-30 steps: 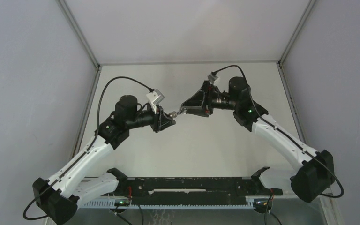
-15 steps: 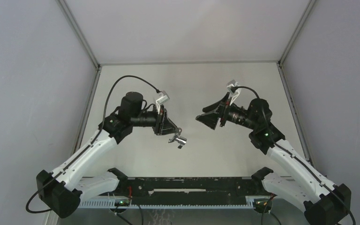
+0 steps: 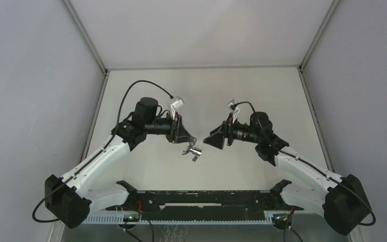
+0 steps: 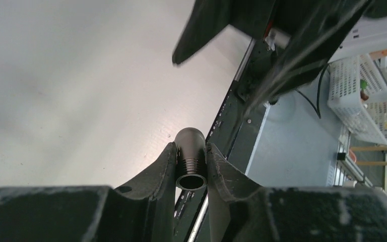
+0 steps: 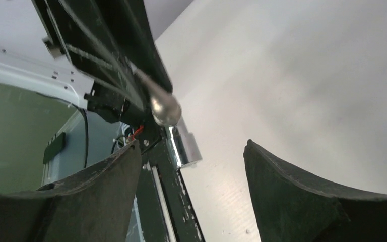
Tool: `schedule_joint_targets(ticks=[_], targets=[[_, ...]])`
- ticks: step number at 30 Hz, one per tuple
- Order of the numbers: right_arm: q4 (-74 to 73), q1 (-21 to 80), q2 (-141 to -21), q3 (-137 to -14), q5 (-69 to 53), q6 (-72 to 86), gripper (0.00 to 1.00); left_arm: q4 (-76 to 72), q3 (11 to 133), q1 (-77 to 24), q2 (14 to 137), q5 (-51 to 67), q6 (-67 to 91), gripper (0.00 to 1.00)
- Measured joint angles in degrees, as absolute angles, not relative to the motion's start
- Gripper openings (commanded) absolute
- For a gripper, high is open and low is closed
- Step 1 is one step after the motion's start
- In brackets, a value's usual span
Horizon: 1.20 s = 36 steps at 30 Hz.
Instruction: Install the water faucets
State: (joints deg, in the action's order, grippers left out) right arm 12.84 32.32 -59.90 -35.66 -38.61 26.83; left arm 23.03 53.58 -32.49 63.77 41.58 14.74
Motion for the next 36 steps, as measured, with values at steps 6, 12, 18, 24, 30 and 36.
schedule_joint_targets(ticks=[6, 12, 18, 24, 30, 36], targets=[[22.5, 38.3, -58.9, -26.2, -34.4, 26.3, 0.89, 20.3, 53.6, -31.0, 63.2, 40.6, 20.4, 0.0], [34.6, 39.5, -61.9, -22.9, -32.5, 28.9, 0.9, 15.2, 53.6, -29.8, 60.9, 40.7, 26.9, 0.0], [47.1, 42.1, -68.4, -22.7, -32.2, 32.8, 0.85, 11.1, 53.6, -29.5, 60.9, 41.0, 31.6, 0.0], [59.1, 43.2, -73.4, -22.7, -31.9, 37.3, 0.65, 9.9, 53.4, -29.0, 60.8, 41.0, 33.5, 0.0], [66.4, 43.3, -76.0, -22.7, -30.8, 41.3, 0.23, 8.2, 53.3, -28.7, 60.8, 41.4, 35.2, 0.0], [69.2, 43.3, -77.0, -22.6, -30.5, 44.4, 0.0, 6.7, 53.3, -28.3, 60.7, 42.6, 36.8, 0.03]])
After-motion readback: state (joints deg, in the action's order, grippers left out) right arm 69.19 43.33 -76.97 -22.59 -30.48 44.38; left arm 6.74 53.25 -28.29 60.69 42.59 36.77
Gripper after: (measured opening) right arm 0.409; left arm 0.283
